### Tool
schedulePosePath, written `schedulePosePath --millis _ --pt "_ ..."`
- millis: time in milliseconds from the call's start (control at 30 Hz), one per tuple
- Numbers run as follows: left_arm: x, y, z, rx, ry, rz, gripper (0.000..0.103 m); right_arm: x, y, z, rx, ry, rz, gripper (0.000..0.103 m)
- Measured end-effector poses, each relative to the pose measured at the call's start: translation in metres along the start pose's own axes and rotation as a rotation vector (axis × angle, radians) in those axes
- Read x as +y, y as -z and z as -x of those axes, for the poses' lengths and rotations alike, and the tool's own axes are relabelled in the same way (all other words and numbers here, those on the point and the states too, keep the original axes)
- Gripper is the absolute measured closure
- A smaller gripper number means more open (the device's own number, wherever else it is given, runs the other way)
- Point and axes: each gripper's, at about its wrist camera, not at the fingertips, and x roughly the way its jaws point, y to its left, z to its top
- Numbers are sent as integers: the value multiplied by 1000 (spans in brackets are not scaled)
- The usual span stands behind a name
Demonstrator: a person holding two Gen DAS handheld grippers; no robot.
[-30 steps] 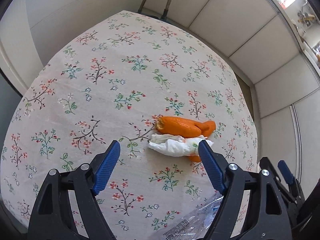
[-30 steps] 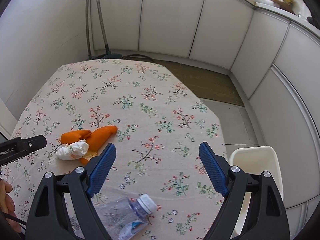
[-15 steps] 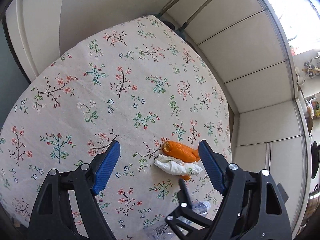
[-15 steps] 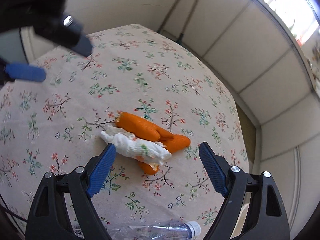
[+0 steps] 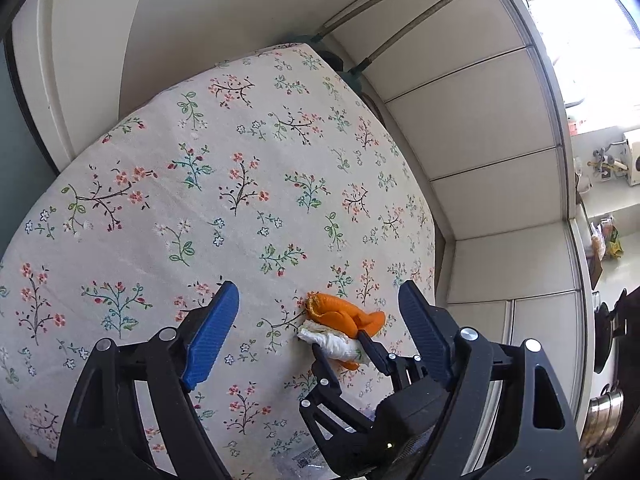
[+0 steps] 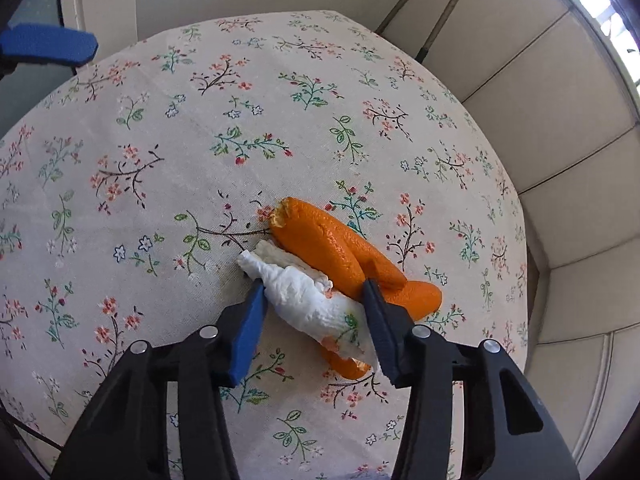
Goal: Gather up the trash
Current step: 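Grasp the white crumpled tissue with the right tool and lift it, then grasp the orange peel with the left tool while the right tool holds the tissue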
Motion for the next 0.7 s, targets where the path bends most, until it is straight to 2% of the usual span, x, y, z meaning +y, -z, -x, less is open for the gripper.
schedulePosePath --millis 333,533,700 --pt "-13 4 -16 17 -33 -60 24 -39 27 32 -106 -102 -260 60" --pt "-34 16 -51 111 -73 -180 24 -76 49 52 -196 -180 -479 60" --pt "-45 36 -91 200 -154 -278 24 -113 83 58 -238 -186 -703 60"
